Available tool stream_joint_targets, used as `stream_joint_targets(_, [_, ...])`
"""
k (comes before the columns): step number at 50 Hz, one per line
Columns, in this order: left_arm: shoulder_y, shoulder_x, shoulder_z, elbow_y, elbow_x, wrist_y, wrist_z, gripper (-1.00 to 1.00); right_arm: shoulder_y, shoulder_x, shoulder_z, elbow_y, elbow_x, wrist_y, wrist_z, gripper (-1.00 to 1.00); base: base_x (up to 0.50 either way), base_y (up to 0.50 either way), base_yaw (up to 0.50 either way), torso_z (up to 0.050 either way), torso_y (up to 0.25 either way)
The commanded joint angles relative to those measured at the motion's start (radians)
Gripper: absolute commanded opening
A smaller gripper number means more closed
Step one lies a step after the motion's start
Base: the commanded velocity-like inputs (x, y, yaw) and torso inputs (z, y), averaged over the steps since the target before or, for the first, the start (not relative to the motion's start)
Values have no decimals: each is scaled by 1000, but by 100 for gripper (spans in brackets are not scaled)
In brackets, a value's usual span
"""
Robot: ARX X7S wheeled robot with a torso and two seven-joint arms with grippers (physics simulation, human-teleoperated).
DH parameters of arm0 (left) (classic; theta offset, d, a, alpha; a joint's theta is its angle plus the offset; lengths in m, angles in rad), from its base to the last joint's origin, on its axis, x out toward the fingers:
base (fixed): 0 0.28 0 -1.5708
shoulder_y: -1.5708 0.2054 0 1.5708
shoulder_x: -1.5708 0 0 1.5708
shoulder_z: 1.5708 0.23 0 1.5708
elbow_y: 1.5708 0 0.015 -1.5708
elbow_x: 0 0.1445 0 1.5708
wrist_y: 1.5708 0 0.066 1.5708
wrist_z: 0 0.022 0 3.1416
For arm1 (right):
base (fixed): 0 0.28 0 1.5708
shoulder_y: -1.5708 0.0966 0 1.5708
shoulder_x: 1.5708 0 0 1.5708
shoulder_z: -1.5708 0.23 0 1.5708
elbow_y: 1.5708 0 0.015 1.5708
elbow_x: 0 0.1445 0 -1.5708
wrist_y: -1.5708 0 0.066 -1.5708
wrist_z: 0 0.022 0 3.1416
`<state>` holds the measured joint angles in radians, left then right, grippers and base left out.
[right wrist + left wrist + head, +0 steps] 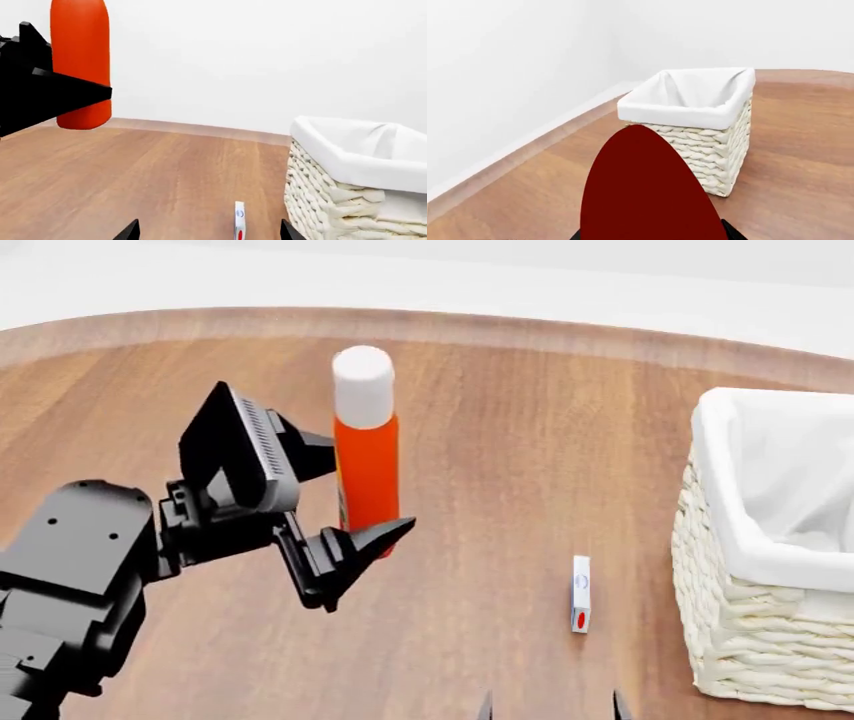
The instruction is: Pick up the ketchup, and put it in the basket.
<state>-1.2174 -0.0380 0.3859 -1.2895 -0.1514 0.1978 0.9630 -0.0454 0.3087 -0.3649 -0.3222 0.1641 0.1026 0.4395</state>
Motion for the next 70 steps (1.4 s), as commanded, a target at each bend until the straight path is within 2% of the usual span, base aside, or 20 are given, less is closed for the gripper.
stream_joint_targets(1, [-10, 25, -88, -19, 33, -12, 97, -100, 34, 2, 43, -94, 9, 234, 1, 100, 0, 0, 0, 0, 0])
stream_joint_targets(2, [-11, 25, -93, -19, 37, -15, 98, -100, 24, 7, 53, -116, 28, 229, -7, 100, 0, 0, 0, 0, 0])
stream_joint_targets(9, [-4, 23, -113, -19, 61, -6, 118, -100, 51, 55, 100, -321, 134, 469, 4, 100, 0, 0, 0, 0, 0])
stream_joint_targets(18, [9, 23, -133, -19, 89, 6, 119, -100, 94, 64, 160, -487, 265, 643, 20, 100, 0, 0, 0, 0, 1])
stream_joint_targets(20, [15, 23, -134, -19, 94, 12, 120, -100, 121, 66, 170, -527, 298, 693, 25, 100, 0, 0, 0, 0, 0])
stream_joint_targets(24, [29, 22, -136, -19, 101, 18, 124, -100, 216, 27, 290, -600, 513, 838, 38, 100, 0, 0, 0, 0, 0])
stream_joint_targets(32, [32, 23, -133, -19, 113, 35, 130, -100, 405, 13, 373, -617, 705, 1000, 93, 100, 0, 0, 0, 0, 0])
stream_joint_targets(47, [34, 26, -116, -18, 117, 48, 141, -100, 571, -41, 301, -470, 702, 986, 59, 100, 0, 0, 0, 0, 1])
stream_joint_targets(70, [34, 27, -86, -18, 109, 55, 144, -100, 688, -93, 200, -216, 614, 869, -42, 100, 0, 0, 0, 0, 0])
